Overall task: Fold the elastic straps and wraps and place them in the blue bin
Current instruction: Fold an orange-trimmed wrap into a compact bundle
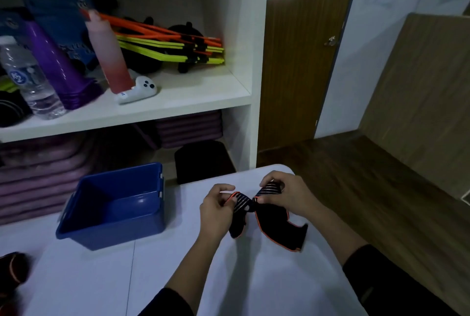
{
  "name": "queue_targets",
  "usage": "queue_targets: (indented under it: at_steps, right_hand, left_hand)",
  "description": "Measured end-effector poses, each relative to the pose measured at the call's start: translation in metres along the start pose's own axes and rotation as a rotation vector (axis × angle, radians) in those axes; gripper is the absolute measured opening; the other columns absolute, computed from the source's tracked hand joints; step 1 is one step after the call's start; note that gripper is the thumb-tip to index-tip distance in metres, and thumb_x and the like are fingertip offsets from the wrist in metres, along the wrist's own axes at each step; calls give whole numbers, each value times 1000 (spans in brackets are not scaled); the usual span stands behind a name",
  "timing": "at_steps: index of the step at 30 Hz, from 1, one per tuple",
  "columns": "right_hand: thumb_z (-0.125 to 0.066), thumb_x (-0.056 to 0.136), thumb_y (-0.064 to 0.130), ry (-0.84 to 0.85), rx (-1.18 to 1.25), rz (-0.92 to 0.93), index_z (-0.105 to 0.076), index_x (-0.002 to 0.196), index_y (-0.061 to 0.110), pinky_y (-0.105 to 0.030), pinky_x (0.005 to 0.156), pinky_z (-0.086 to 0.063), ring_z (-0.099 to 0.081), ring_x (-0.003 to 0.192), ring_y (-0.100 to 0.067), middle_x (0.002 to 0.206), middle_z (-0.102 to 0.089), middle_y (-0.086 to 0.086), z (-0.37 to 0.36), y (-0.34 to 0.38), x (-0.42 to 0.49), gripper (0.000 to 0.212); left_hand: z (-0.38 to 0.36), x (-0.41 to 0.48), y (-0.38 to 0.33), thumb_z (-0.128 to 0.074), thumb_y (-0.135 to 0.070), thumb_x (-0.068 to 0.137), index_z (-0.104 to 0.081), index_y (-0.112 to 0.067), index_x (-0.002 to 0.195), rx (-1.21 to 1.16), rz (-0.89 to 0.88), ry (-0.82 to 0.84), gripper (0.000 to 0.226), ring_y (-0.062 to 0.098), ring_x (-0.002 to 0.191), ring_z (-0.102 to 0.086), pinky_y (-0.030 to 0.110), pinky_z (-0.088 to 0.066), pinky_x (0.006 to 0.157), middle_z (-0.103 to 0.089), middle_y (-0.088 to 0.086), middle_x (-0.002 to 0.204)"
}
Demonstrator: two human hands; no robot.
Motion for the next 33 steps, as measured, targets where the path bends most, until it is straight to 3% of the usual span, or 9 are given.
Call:
queue_targets:
  at_steps: [5, 7, 9, 13, 17, 21, 26, 30, 33]
  right_hand:
    - [-82, 68, 22, 76, 14, 36, -68, 88, 22, -19, 72, -49, -61, 81, -7, 93, -66, 7, 5, 17, 9, 24]
    - [-80, 71, 27, 32, -6, 42, -68, 89, 24, -14, 68, -47, -57, 74, -1, 93, -65, 8, 14, 25, 12, 22]
    - [-78, 73, 27, -17, -15, 60, -67, 92, 22, -7, 63, -42, -55, 72, 7, 88, -63, 10, 23, 35, 15, 22]
    - [-77, 72, 35, -127, 25, 62, -67, 95, 24, -17, 65, -48, -61, 78, -10, 91, -67, -2, 42, 44, 18, 27]
    - [-76, 72, 35, -219, 121, 39, -68, 98, 22, -7, 67, -46, -58, 82, -5, 94, -65, 4, 59, 56, 22, 30]
    - [-77, 72, 34, -228, 247, 34, -68, 101, 24, -26, 84, -52, -61, 97, -10, 104, -65, 1, 65, 70, 28, 32]
    - [-60, 89, 28, -173, 461, -38, -65, 108, 21, -39, 100, -48, -60, 107, -13, 109, -66, 2, 62, 78, 33, 21]
    - [-55, 93, 18, -135, 507, -46, -63, 112, 21, -34, 100, -46, -58, 110, -16, 110, -65, -3, 61, 83, 30, 22]
    - [-53, 93, 12, -113, 555, -34, -61, 116, 18, -31, 96, -47, -59, 109, -18, 111, -65, -9, 62, 90, 28, 26]
  left_hand:
    - [10, 2, -17, -47, 2, 89, -71, -25, 89, -95, -38, 37, 36, 9, 90, -62, 14, -49, 73, -69, -7, 97]
    - [13, 3, -24, -46, 3, 89, -72, -23, 87, -137, -25, 54, 37, 9, 90, -61, 8, -48, 66, -69, -5, 98]
    - [15, 5, -32, -48, 3, 89, -72, -24, 87, -161, -39, 62, 36, 12, 93, -63, 15, -48, 78, -70, -3, 98]
    - [19, 5, -60, -57, 0, 86, -73, -23, 92, -225, -97, 80, 28, 8, 94, -65, 15, -49, 83, -72, -2, 99]
    - [20, 7, -86, -62, -3, 85, -72, -24, 95, -289, -162, 59, 26, 6, 96, -66, 18, -50, 86, -72, -3, 100]
    - [14, 10, -101, -64, -6, 84, -74, -31, 89, -315, -190, 12, 27, 12, 96, -67, 36, -51, 95, -73, -2, 99]
    - [5, 0, -121, -60, -6, 85, -71, -38, 89, -324, -241, -5, 34, 6, 99, -65, 37, -49, 98, -71, -7, 102]
    - [5, -6, -131, -59, -8, 87, -72, -34, 98, -332, -281, 7, 32, 8, 104, -63, 43, -50, 96, -69, -10, 108]
    - [6, -12, -142, -60, -6, 86, -70, -32, 103, -350, -345, 38, 32, 2, 110, -59, 32, -46, 101, -67, -8, 115]
Point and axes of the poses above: each hand's wrist, its own x-axis towards the middle knuckle, its own z-axis out of the back of the hand, y = z × x, the point moved 9 cm from there along x, towards the middle knuckle
